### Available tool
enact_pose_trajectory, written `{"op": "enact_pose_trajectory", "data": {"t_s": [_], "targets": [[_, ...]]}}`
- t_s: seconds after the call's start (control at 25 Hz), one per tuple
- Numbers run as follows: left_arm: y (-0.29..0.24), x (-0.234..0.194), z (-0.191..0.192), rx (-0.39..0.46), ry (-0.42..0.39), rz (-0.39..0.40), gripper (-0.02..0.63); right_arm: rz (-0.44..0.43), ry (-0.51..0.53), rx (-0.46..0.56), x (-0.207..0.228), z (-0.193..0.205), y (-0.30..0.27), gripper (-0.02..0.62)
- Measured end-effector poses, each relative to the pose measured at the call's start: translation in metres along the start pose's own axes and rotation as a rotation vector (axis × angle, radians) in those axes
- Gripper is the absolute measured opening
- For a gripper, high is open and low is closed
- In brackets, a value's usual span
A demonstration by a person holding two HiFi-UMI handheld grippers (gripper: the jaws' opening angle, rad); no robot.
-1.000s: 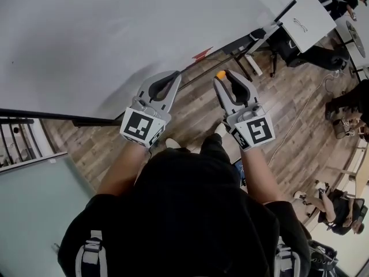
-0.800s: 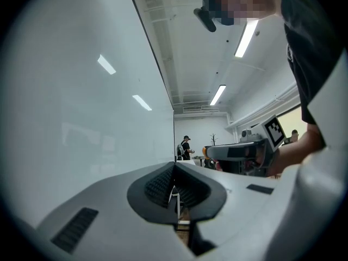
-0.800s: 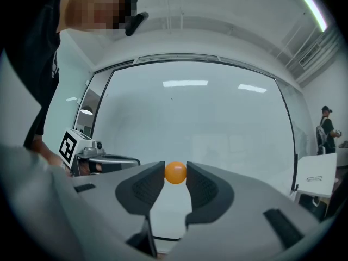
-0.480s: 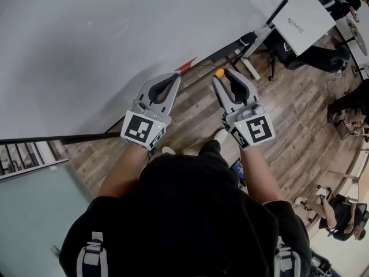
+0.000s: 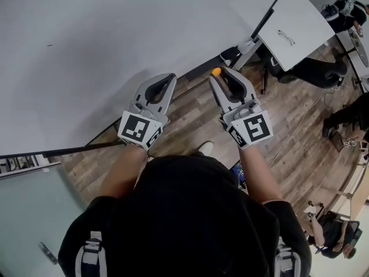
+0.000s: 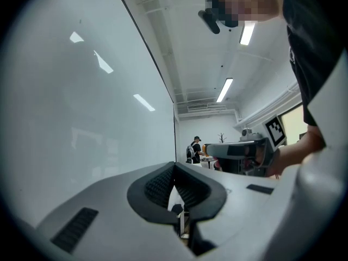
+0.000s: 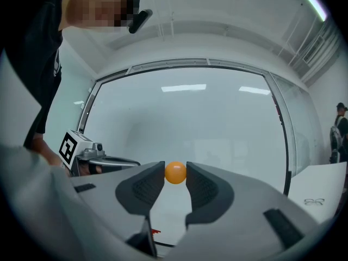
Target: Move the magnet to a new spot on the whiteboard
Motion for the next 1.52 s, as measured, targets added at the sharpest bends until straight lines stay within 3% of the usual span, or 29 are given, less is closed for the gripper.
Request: {"op": "enact_pose_trajectory", "data": {"t_s": [0.4, 0.68, 1.52], "targets": [[-0.114, 0.038, -0.017, -0.013, -0.004, -0.1, 0.002, -0.035, -0.017, 0.025, 0.131, 0.01, 0.013, 0.12], [-0.165, 0.042, -0.018, -0.038, 0.007, -0.083, 0.002, -0.04, -0.037, 0.031, 0.178, 0.02, -0.004, 0.12], [-0.242, -0.008, 0.0, -0.029, 0.042, -0.073, 0.002, -0.077, -0.033, -0.011, 0.222, 0.033, -0.119, 0.12]]}}
Point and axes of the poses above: the fingertips, and each gripper's own axes: y backward along the fingers, x to its right, z out of its underside, the point moved 9 cm from there along y, backward along the fingers, and after that the axes turned 7 degrees about -x, right-handed, at the moved point
